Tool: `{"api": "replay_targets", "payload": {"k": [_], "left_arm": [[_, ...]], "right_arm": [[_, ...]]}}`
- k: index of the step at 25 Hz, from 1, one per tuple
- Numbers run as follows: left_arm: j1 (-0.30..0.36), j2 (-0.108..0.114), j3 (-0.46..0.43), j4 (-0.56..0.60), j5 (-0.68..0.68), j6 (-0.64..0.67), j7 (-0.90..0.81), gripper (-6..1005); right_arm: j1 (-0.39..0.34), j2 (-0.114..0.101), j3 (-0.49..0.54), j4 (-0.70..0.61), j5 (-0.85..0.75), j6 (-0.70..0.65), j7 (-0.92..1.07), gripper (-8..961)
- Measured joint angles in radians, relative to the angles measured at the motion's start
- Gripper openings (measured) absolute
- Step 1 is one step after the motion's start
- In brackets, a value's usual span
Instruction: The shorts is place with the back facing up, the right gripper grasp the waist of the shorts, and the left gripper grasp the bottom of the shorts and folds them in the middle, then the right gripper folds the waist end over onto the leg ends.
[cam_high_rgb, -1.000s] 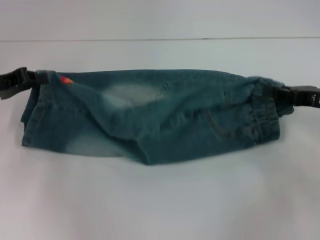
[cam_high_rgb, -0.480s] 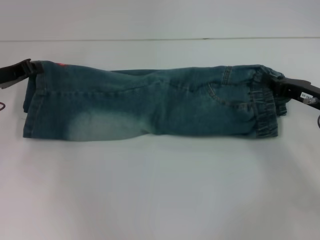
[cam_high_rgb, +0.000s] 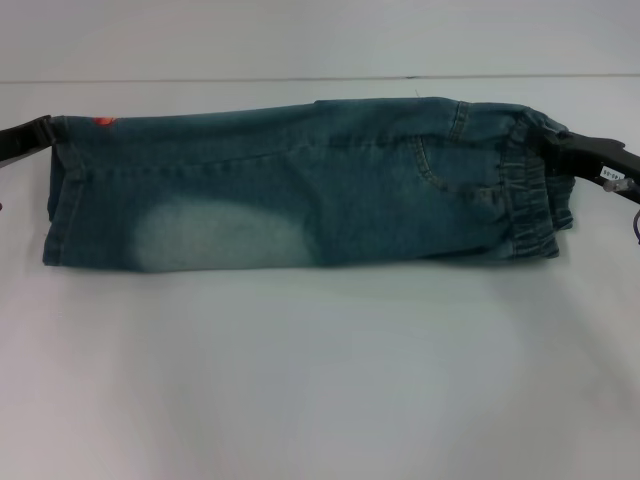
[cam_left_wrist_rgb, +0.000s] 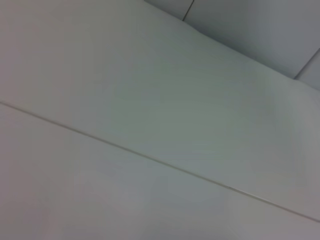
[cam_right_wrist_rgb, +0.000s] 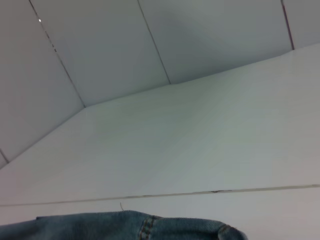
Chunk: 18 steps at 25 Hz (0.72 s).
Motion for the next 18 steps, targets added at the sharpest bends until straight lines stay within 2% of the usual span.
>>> {"api": "replay_targets", "payload": {"k": [7,13,18], "left_arm": [[-0.003,0.004,0.012,0.000,0.000,0.019,0.003,113],[0.008,0.000,0.028,0.003,-0.005,0.012,0.007,125],[0.028,-0.004,0.021,0.016,-0.033,0.049,0.066,312]], "right_arm": [[0.008,-0.003,-0.013,0.001,-0.006,0.003,0.007,63],[0.008,-0.005,-0.046,0.001,-0.007,0.021,0.029,285],[-0.012,-0.028,-0.070,-0.007,-0.009,-0.004,0.090,392]]}}
